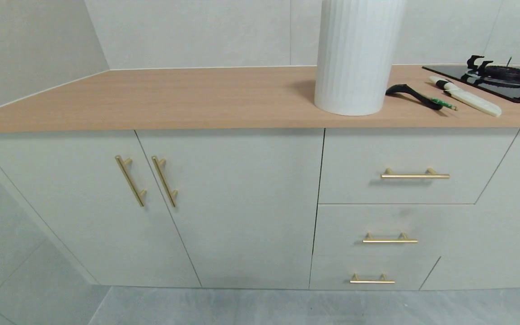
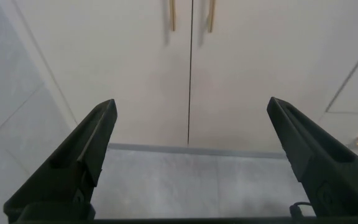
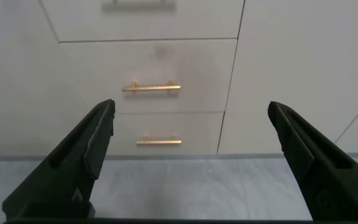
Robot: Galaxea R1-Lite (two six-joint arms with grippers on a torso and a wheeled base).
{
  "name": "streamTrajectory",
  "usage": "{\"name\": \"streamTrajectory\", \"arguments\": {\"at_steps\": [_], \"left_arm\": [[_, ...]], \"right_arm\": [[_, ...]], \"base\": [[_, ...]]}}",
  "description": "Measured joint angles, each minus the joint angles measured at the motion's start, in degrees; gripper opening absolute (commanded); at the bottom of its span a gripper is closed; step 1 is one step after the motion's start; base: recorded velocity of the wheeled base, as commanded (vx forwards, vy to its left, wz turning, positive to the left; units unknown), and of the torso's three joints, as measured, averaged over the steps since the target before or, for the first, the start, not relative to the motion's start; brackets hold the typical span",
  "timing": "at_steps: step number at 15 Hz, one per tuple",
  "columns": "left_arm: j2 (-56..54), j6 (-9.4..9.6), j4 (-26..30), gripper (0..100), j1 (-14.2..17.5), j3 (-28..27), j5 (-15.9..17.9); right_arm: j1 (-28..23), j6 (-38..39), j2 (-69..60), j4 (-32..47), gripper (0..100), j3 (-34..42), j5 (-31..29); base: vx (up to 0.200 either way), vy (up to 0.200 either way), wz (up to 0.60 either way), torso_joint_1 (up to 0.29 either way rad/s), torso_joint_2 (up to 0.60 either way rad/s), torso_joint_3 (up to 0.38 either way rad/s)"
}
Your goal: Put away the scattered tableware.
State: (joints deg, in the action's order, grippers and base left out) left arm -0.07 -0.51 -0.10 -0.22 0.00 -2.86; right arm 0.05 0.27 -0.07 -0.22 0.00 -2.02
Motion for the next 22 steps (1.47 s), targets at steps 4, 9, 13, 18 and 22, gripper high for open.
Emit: {"name": "streamTrajectory", "arguments": {"at_steps": [4,9,13,18,22], "left_arm": [[0.0,-0.02,0.0,100,0.1,0.0,0.0],[0.0,0.00,0.0,100,0.0,0.0,0.0],[0.0,0.00,0.0,100,0.0,0.0,0.0],[0.0,0.02,0.0,100,0.0,0.0,0.0],[0.0,0.05,0.0,100,0.0,0.0,0.0]], "right_arm": [[0.0,-0.1,0.0,0.0,100,0.0,0.0],[0.0,0.0,0.0,0.0,100,0.0,0.0],[0.0,-0.1,0.0,0.0,100,0.0,0.0],[0.0,-0.1,0.0,0.0,100,0.0,0.0],[0.0,-0.8,0.0,0.1,100,0.0,0.7]], "base": [[0.000,0.000,-0.45,0.007,0.01,0.001],[0.000,0.000,0.00,0.000,0.00,0.000],[0.000,0.000,0.00,0.000,0.00,0.000],[0.000,0.000,0.00,0.000,0.00,0.000],[0.000,0.000,0.00,0.000,0.00,0.000]]}}
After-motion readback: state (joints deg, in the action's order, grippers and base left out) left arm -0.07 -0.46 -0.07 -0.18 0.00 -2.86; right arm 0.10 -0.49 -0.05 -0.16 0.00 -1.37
